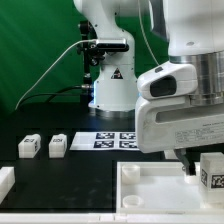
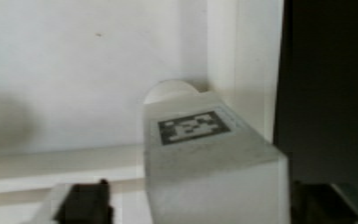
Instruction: Assemble one leg
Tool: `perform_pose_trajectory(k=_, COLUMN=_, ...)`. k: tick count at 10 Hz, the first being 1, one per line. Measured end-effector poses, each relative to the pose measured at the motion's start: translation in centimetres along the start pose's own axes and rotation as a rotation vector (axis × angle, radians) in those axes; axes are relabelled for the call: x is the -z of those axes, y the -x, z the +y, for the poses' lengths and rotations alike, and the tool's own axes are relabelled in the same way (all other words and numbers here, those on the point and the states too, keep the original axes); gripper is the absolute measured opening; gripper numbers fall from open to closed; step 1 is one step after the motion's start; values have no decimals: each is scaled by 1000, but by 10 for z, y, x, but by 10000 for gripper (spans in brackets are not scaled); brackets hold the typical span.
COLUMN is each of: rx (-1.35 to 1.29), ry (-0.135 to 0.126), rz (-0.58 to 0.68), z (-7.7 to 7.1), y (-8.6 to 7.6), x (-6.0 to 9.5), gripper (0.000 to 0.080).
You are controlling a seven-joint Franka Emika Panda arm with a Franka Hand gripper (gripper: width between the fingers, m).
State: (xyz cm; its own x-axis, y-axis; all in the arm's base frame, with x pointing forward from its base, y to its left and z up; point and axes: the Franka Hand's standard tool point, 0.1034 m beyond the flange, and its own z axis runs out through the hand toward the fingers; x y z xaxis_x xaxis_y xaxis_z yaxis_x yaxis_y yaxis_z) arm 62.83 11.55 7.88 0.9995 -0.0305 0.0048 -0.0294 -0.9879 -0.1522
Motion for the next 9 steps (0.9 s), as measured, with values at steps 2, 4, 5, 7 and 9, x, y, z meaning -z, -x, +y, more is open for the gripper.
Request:
perform_pose_trajectory(k=2, rx=-49, ry=1, rz=0, z=2, y=0, x=0, gripper=295)
perform_pose_trajectory(k=4, rx=-72, ry=1, rz=0, z=3, y=0, x=0, gripper=295)
perform_pose_trajectory(k=5, rx=-190, ry=1, rz=0, z=3, y=0, x=0, gripper=295)
perform_pose_trajectory(k=7, rx=-478, ry=-1, rz=11, z=4, y=-2, x=-1, gripper=295)
perform_pose_trajectory(k=9, rx=-849, ry=-14, rz=27, z=3, y=-2, x=-2, gripper=295)
